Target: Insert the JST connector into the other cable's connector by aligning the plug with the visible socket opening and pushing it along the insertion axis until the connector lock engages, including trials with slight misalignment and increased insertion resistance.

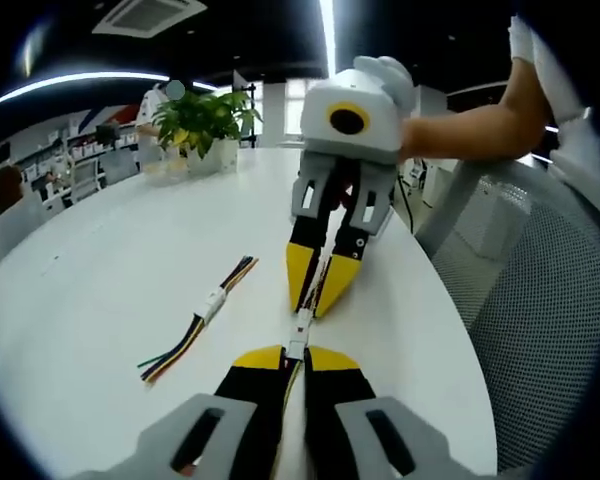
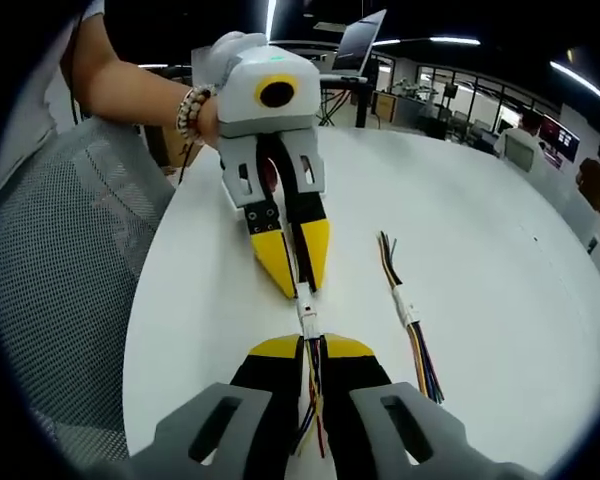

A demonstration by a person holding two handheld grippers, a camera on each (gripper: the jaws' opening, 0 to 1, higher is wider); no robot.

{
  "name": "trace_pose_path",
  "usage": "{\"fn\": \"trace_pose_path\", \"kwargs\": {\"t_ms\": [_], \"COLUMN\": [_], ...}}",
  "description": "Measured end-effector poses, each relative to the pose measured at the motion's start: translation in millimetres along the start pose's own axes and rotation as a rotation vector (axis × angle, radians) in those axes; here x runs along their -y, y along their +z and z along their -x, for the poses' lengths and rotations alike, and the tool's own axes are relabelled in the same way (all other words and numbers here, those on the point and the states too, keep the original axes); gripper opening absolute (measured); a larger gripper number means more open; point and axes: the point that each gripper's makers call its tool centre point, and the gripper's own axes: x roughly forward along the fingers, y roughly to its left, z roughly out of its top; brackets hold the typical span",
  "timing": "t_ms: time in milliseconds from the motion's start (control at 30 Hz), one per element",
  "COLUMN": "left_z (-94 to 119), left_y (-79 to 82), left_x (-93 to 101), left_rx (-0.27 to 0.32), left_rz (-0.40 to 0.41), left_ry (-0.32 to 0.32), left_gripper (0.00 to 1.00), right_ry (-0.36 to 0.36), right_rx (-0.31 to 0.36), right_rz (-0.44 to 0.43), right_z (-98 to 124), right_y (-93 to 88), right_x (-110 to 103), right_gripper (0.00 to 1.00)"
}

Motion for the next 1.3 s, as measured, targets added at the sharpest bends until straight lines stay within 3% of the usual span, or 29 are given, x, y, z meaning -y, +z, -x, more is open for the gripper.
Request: {"fn": "trace_pose_path", "kwargs": {"t_ms": [633,1300], "left_z": [1.9,0.2], "left_y": [-1.7,1.4], "left_x": [0.1,4.5], "left_rx": [-0.016,-0.019], "left_rz": [-0.021,-0.044], "left_ry": [0.001,-0.011], "left_gripper": [0.00,0.00], "right_ry": [-0.001,0.011], "right_rx": [0.012,-0.023], "right_rz": [0.001,0.018], "right_z": [2.1,-0.2], "right_y": [4.8,-1.4], "right_x": [-0.7,-4.7], "right_gripper": [0.04,0.04]}}
